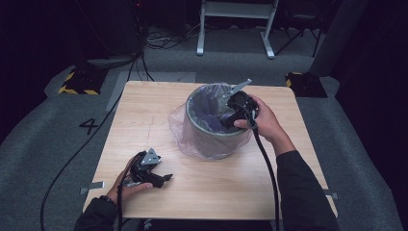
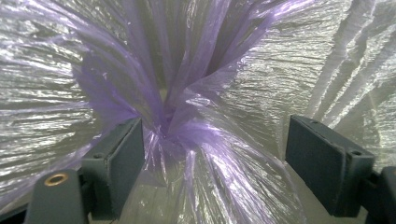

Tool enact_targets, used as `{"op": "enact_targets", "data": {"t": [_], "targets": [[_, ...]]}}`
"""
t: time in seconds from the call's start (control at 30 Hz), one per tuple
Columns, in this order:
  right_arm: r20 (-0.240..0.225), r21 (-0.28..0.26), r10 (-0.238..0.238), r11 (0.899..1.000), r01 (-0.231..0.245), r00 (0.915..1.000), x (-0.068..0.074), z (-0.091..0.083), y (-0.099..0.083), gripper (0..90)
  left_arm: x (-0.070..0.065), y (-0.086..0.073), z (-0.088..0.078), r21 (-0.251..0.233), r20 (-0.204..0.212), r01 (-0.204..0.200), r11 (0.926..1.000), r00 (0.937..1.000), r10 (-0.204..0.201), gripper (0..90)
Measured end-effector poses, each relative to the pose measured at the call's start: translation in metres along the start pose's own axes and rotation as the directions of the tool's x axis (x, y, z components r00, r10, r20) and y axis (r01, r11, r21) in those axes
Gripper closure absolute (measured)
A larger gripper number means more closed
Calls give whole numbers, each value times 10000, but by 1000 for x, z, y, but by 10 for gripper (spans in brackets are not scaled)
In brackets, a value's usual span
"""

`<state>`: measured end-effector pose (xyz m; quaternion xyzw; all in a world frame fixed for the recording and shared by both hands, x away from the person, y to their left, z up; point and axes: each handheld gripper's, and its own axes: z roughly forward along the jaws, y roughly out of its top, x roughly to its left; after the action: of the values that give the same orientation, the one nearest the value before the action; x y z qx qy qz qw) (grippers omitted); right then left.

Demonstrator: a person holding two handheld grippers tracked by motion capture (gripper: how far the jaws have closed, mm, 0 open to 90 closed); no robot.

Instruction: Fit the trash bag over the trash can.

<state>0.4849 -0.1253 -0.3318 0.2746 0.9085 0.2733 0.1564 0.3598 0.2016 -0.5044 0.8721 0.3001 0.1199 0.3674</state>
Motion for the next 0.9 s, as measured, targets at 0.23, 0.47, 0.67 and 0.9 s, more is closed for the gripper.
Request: {"op": "enact_targets", "data": {"t": [0.23,0.47,0.67,0.9], "targets": [[55,-15,522,9986,-522,9986,-1,2,-1,203,0,0,0,-2,6,-2,10000,10000,2,145],[-42,-677,795,9945,-796,9968,-1,-4,-6,219,0,0,0,-1,2,-7,10000,10000,7,145],[-44,-1172,843,9895,-842,9964,-1,-12,-9,227,0,0,0,-1,6,-5,10000,10000,5,145],[107,-1439,856,9861,-832,9963,-2,-17,-12,227,0,0,0,2,3,-8,10000,10000,8,145]]}}
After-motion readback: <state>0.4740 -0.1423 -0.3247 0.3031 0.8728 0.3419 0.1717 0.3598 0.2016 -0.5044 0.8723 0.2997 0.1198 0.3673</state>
